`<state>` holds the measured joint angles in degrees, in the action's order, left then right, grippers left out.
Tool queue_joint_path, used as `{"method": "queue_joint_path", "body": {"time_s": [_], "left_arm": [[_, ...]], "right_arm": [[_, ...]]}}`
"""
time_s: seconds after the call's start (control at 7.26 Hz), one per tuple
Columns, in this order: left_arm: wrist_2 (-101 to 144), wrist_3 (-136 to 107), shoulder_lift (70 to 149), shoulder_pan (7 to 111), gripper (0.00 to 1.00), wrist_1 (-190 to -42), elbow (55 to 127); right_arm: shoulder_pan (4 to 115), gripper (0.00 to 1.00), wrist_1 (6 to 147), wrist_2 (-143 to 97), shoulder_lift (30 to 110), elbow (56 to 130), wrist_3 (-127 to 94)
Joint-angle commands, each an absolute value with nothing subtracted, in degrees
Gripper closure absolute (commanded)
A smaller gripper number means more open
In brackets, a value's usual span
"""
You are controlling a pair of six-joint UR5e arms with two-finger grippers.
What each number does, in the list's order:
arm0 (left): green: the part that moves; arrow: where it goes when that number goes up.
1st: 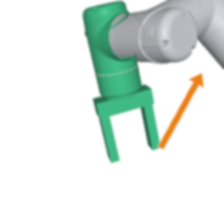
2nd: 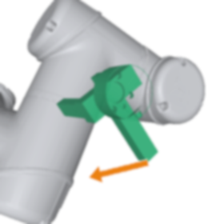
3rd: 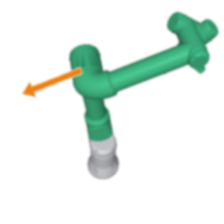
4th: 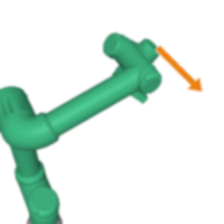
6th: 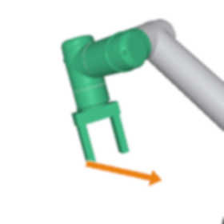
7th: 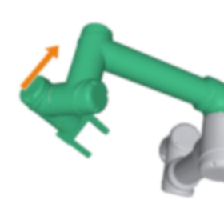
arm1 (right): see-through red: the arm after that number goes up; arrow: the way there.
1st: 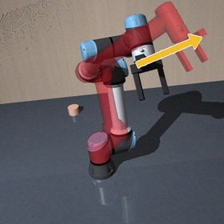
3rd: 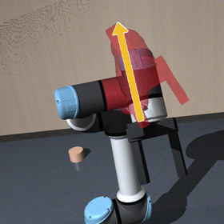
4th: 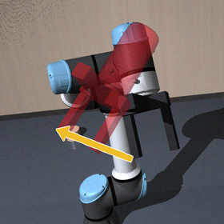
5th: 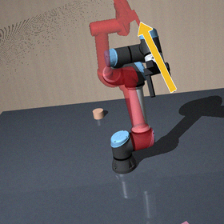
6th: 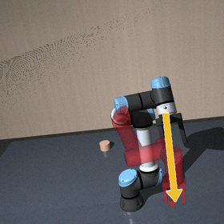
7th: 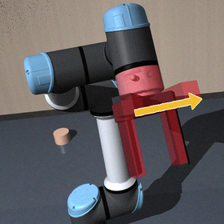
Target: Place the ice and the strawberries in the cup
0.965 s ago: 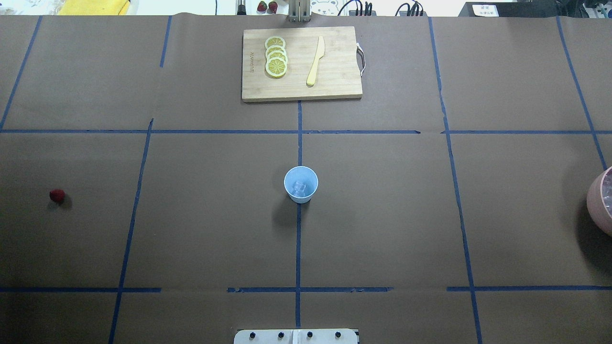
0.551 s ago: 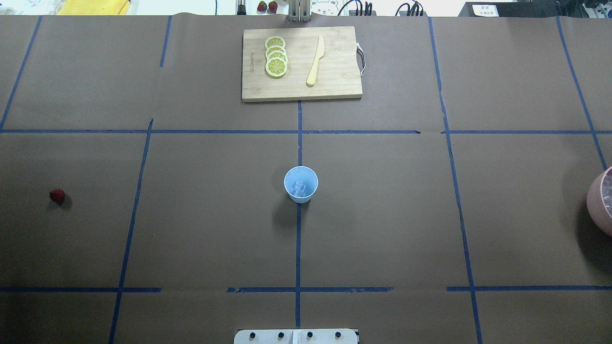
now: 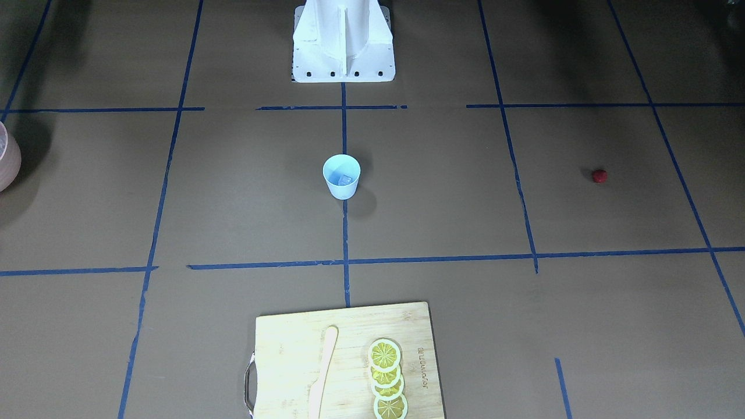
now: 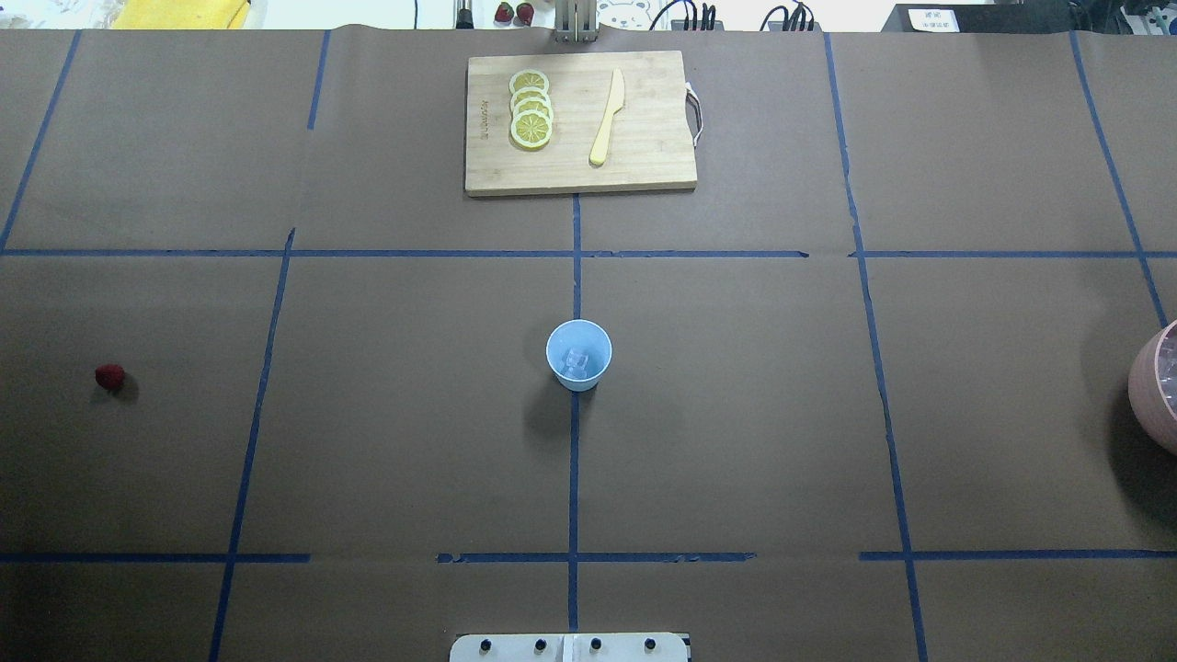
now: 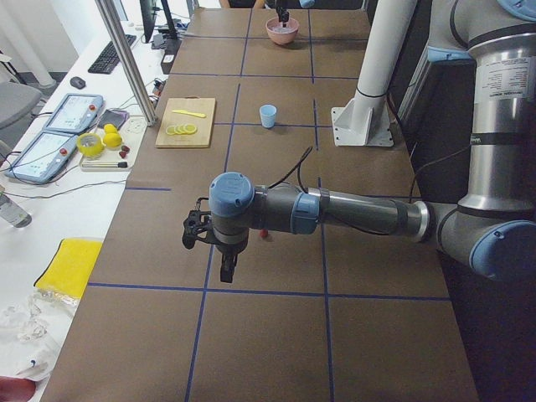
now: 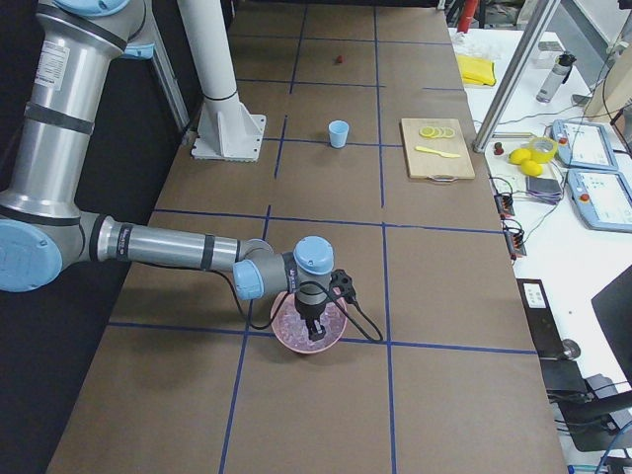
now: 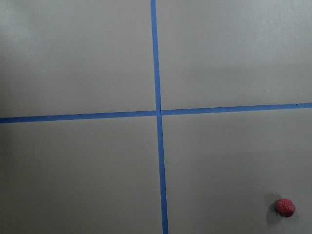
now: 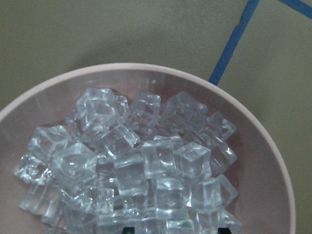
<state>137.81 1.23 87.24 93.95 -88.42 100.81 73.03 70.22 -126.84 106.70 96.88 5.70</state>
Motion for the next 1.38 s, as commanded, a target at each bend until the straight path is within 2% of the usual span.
{"method": "queue_joint_path", "body": {"time_s": [0.0, 0.41, 0.55, 0.69, 0.83, 1.1, 1.24], "left_arm": [[137.8, 1.2, 87.3, 94.0, 0.0, -88.4, 100.8], [137.8, 1.2, 87.3, 94.0, 0.0, -88.1, 101.8], [137.8, 1.2, 87.3, 94.0, 0.0, -88.1, 101.8], [137.8, 1.2, 87.3, 94.0, 0.0, -88.1, 101.8], [137.8, 1.2, 87.3, 94.0, 0.0, -88.1, 101.8], [138.9, 1.1, 87.3, 94.0, 0.0, -88.0, 102.2], [139.0, 1.1, 87.2, 94.0, 0.0, -88.0, 102.4]], "right_arm": [[72.6, 0.36, 70.2, -126.7, 106.7, 96.2, 5.7], [72.6, 0.42, 70.0, -126.7, 106.6, 96.2, 5.7], [72.6, 0.57, 70.0, -126.7, 106.4, 96.2, 5.7], [72.7, 0.85, 70.0, -126.5, 106.5, 96.2, 6.1], [72.7, 1.0, 70.1, -126.4, 106.6, 96.3, 8.2], [73.1, 1.0, 71.7, -126.8, 106.1, 99.0, 8.3], [74.7, 1.0, 79.2, -126.8, 105.8, 105.8, 8.3]]}}
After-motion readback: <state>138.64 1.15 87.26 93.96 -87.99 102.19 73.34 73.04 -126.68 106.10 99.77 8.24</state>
